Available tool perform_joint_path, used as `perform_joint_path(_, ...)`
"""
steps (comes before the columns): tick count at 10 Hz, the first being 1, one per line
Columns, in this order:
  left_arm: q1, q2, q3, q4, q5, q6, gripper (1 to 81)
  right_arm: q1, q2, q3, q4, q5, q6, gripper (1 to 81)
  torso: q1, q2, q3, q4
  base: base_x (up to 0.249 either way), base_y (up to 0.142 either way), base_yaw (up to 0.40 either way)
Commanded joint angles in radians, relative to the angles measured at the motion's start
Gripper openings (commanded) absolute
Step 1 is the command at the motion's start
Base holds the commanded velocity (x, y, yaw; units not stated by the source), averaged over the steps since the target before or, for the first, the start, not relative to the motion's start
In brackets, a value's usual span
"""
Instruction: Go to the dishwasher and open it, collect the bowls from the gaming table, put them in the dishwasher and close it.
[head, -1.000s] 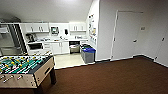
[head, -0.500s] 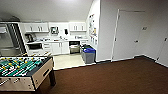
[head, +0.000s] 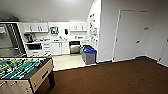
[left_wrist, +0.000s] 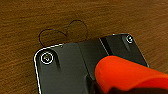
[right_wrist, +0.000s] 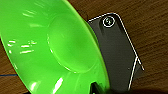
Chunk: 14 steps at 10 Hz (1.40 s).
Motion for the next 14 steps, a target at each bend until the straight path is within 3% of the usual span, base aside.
perform_joint_path(1, -0.058, -0.014, 0.002, 0.005, 0.023, 0.0, 1.0, 0.048, -0.001, 0.008, -0.021, -0.051, -0.008, 1.0, 0.0, 0.0, 0.0, 0.0, 0.125, 0.0, 0.0)
perform_joint_path(14, -0.058, -0.014, 0.002, 0.006, 0.025, 0.0, 1.0, 0.048, 0.001, 0.004, -0.021, -0.051, -0.008, 1.0, 0.0, 0.0, 0.0, 0.0, 0.127, 0.0, 0.0)
